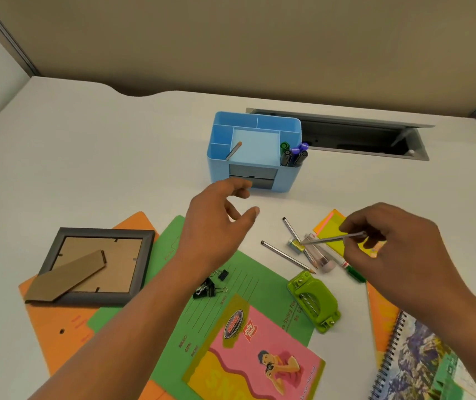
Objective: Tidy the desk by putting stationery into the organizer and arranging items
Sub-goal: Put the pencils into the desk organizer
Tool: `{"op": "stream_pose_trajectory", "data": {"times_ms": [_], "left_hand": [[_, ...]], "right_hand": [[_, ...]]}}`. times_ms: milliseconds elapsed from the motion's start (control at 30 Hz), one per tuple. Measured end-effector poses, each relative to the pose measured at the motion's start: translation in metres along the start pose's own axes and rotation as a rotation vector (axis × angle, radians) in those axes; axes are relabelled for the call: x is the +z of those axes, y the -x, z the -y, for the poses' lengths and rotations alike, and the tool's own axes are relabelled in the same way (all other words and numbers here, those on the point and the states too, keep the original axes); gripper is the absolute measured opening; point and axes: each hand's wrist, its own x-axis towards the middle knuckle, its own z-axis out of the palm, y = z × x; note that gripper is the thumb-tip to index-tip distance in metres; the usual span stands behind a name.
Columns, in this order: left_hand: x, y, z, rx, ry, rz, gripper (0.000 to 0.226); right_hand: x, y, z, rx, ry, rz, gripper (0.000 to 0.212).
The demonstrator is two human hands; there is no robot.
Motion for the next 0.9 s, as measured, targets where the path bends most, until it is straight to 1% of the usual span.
{"op": "stream_pose_trajectory", "data": {"times_ms": [100, 200, 333, 467, 533, 600, 667, 767, 833, 900], "left_hand": [[-0.002, 0.006, -0.013, 0.086, -0.025, 0.097, 0.044], [-0.003, 0.008, -0.019, 0.168, -0.085, 0.125, 0.045], [-0.006, 0.002, -0.019, 0.215, -0.102, 0.086, 0.036], [-0.017, -0.003, -0.020, 0.317, -0.027, 0.047, 0.026], [-0.023, -0.007, -0.021, 0.379, -0.039, 0.016, 0.021], [-0.032, -0.013, -0.023, 0.423, -0.072, -0.055, 0.016], [-0.045, -0.026, -0.023, 0.404, -0.071, -0.166, 0.014], [-0.065, -0.051, -0.022, 0.310, -0.013, -0.304, 0.018], [-0.074, -0.070, -0.019, 0.257, -0.024, -0.346, 0.017], [-0.076, -0.086, -0.014, 0.212, -0.045, -0.348, 0.018]], "right_hand": [[-0.001, -0.013, 0.022, -0.138, 0.003, -0.017, 0.023], [0.005, -0.025, 0.039, -0.212, -0.026, 0.000, 0.021], [0.013, -0.041, 0.059, -0.250, -0.103, 0.026, 0.018], [0.015, -0.057, 0.074, -0.261, -0.169, 0.024, 0.016], [0.016, -0.063, 0.080, -0.252, -0.246, 0.025, 0.019], [0.018, -0.065, 0.081, -0.212, -0.328, 0.031, 0.027], [0.020, -0.066, 0.076, -0.159, -0.349, 0.016, 0.031], [0.025, -0.064, 0.062, -0.082, -0.327, 0.002, 0.022], [0.029, -0.061, 0.052, -0.032, -0.316, 0.010, 0.016], [0.032, -0.058, 0.043, 0.012, -0.299, 0.026, 0.014]]}}
